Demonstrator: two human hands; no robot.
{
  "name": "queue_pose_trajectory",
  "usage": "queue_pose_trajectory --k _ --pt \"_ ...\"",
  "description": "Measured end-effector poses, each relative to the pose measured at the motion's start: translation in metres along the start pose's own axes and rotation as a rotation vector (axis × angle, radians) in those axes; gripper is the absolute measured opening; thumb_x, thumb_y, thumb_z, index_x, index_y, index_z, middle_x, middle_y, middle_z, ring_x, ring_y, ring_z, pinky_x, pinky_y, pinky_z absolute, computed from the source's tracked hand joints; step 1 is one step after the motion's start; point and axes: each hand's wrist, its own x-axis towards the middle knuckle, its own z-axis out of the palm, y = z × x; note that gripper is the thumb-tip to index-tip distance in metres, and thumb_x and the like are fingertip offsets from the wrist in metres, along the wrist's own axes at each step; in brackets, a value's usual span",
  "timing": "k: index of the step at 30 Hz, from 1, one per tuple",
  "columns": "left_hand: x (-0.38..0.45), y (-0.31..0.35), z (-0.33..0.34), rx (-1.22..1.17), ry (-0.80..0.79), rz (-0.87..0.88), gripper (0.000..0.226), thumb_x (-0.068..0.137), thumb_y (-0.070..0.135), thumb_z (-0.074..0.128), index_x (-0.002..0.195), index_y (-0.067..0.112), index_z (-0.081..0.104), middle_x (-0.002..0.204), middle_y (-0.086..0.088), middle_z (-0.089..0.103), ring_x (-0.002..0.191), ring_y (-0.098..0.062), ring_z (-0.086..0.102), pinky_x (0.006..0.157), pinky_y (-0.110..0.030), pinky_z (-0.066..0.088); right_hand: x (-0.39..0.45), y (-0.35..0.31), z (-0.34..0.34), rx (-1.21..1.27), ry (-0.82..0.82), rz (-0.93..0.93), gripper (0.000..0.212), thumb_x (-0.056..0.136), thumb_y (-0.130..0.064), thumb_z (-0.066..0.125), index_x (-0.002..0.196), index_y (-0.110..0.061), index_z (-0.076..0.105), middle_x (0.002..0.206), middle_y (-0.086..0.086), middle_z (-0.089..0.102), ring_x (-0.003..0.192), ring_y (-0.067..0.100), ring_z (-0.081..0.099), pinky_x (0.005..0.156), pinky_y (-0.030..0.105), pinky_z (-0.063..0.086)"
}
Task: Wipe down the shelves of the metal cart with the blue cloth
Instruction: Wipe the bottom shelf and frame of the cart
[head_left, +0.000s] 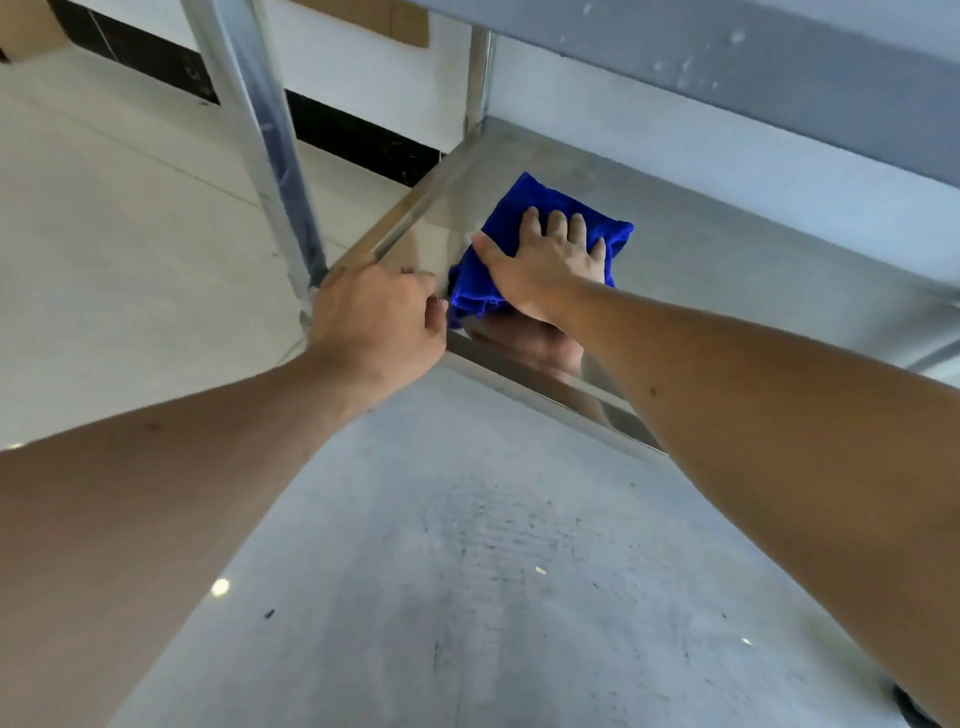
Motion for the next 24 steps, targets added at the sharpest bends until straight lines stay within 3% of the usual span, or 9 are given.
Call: queue_pose_trajectory --k 3,5,7,10,14,17,19,24 --pt "-0.020 -0.019 -0.007 -0.001 0.036 0.053 0.036 0.088 0.043 0.052 0.094 0.014 0.073 0.085 -0.005 0.068 0.084 -0.027 0.058 0.074 -0.039 0.050 -0.009 -0.042 0.005 0.026 -0.013 -0.078 0.094 0.086 -0.081 0.016 0.156 -0.019 0.021 0.163 0.010 0.022 0.151 0.035 0.008 0.118 0.061 0.005" --pt "-0.028 -0.025 -0.008 -0.080 0.015 0.036 0.033 0.085 0.043 0.062 0.095 0.014 0.072 0.088 -0.002 0.068 0.086 -0.024 0.059 0.076 -0.033 0.047 -0.016 -0.065 0.008 0.027 -0.010 -0.160 0.088 0.090 -0.078 0.016 0.156 -0.020 0.022 0.162 0.010 0.024 0.150 0.034 0.009 0.118 0.060 0.007" --pt "-0.031 -0.032 -0.011 -0.153 0.017 -0.031 0.025 0.079 0.034 0.073 0.091 0.012 0.071 0.085 -0.003 0.066 0.082 -0.023 0.058 0.070 -0.030 0.044 -0.020 -0.079 0.010 0.031 -0.012 -0.212 0.084 0.092 -0.075 0.017 0.156 -0.020 0.022 0.162 0.010 0.024 0.150 0.033 0.010 0.118 0.060 0.008" --pt "-0.036 -0.038 -0.016 -0.173 0.009 -0.079 0.015 0.077 0.018 0.075 0.088 0.010 0.068 0.084 -0.005 0.062 0.078 -0.025 0.056 0.065 -0.034 0.042 -0.027 -0.085 0.012 0.028 -0.021 -0.252 0.083 0.092 -0.075 0.019 0.156 -0.022 0.020 0.163 0.008 0.022 0.150 0.032 0.009 0.119 0.059 0.007" --pt "-0.040 -0.030 -0.022 -0.171 0.102 -0.185 0.022 0.073 0.001 0.064 0.093 0.009 0.067 0.091 -0.009 0.064 0.081 -0.028 0.056 0.064 -0.030 0.035 -0.044 -0.074 0.014 0.033 -0.009 -0.259 0.085 0.091 -0.078 0.018 0.156 -0.023 0.020 0.162 0.008 0.021 0.151 0.032 0.007 0.119 0.059 0.007" --pt "-0.033 -0.018 -0.024 -0.214 0.147 -0.244 0.039 0.074 0.001 0.057 0.111 0.011 0.064 0.111 -0.011 0.064 0.102 -0.032 0.057 0.078 -0.039 0.047 -0.061 -0.058 0.015 0.033 0.001 -0.253 0.087 0.089 -0.081 0.018 0.155 -0.024 0.021 0.161 0.007 0.022 0.151 0.031 0.005 0.118 0.061 0.006" --pt "-0.026 -0.004 -0.023 -0.219 0.163 -0.261 0.041 0.078 0.003 0.055 0.118 0.011 0.062 0.118 -0.011 0.063 0.110 -0.031 0.055 0.086 -0.040 0.047 -0.070 -0.041 0.014 0.034 0.000 -0.248 0.088 0.087 -0.082 0.019 0.154 -0.025 0.021 0.161 0.006 0.023 0.151 0.029 0.004 0.118 0.061 0.005" --pt "-0.015 0.037 -0.013 -0.261 0.156 -0.183 0.032 0.083 0.007 0.059 0.115 0.011 0.064 0.113 -0.012 0.062 0.097 -0.032 0.060 0.078 -0.035 0.045 -0.093 0.014 0.006 0.075 -0.017 -0.189 0.097 0.081 -0.087 0.020 0.157 -0.027 0.013 0.162 0.004 0.018 0.152 0.025 -0.001 0.120 0.058 0.002"
